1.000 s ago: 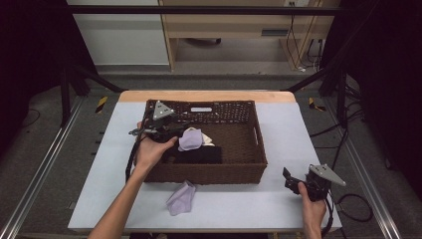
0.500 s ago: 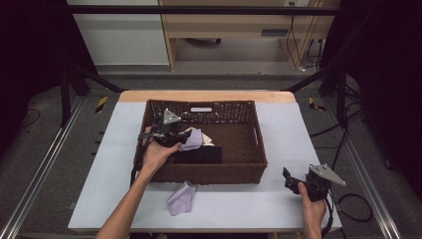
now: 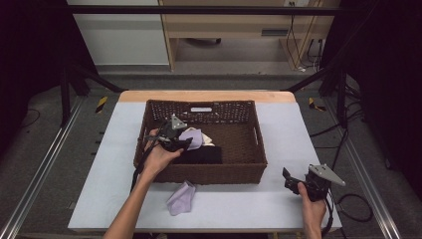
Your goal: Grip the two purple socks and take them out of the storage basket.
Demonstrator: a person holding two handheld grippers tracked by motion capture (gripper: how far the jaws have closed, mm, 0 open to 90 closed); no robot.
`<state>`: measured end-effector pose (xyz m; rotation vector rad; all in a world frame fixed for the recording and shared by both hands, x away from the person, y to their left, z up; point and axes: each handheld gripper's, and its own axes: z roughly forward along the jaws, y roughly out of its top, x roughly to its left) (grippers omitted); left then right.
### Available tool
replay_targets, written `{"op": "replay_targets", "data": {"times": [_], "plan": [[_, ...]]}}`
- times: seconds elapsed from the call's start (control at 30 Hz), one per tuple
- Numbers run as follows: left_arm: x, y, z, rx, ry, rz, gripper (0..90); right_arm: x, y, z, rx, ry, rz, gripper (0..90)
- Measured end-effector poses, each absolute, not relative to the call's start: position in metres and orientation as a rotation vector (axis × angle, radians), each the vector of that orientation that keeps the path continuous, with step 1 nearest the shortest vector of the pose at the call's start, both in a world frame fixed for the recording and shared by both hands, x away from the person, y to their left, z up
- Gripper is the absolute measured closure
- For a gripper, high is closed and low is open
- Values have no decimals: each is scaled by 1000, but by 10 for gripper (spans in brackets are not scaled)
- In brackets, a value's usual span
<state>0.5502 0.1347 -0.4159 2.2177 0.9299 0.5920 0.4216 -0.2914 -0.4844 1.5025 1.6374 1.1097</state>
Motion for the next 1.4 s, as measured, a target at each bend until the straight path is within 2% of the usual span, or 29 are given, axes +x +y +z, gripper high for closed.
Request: {"op": "replay_targets", "data": {"times": [0.2, 0.37, 0.43, 0.47, 0.5, 0.6, 0.63, 0.67, 0.77, 1.1, 1.4], "plan": [[556, 129, -424, 2308, 871, 589, 408, 422, -291, -484, 1501, 1646, 1105, 36], [558, 127, -428, 2332, 844, 567, 404, 422, -291, -484, 1502, 1646, 1104, 36], [558, 127, -428, 2344, 835, 548, 440, 422, -291, -484, 1501, 1647, 1107, 36], [558, 127, -429, 2348, 835, 534, 514, 422, -291, -484, 1502, 1647, 1105, 36], [558, 127, -429, 2358, 834, 528, 514, 422, -291, -484, 1502, 1647, 1105, 36], [557, 127, -428, 2366, 858, 501, 634, 422, -291, -484, 1501, 1646, 1104, 36], [557, 128, -427, 2367, 871, 501, 715, 422, -291, -484, 1502, 1646, 1104, 37], [556, 128, -426, 2361, 887, 497, 715, 422, -291, -484, 1501, 1645, 1104, 36], [555, 130, -423, 2327, 915, 488, 796, 422, -291, -484, 1500, 1644, 1103, 36], [548, 144, -409, 2106, 892, 488, 811, 422, -292, -484, 1505, 1645, 1106, 36], [543, 149, -395, 1979, 841, 491, 813, 422, -292, -484, 1505, 1645, 1108, 36]]}}
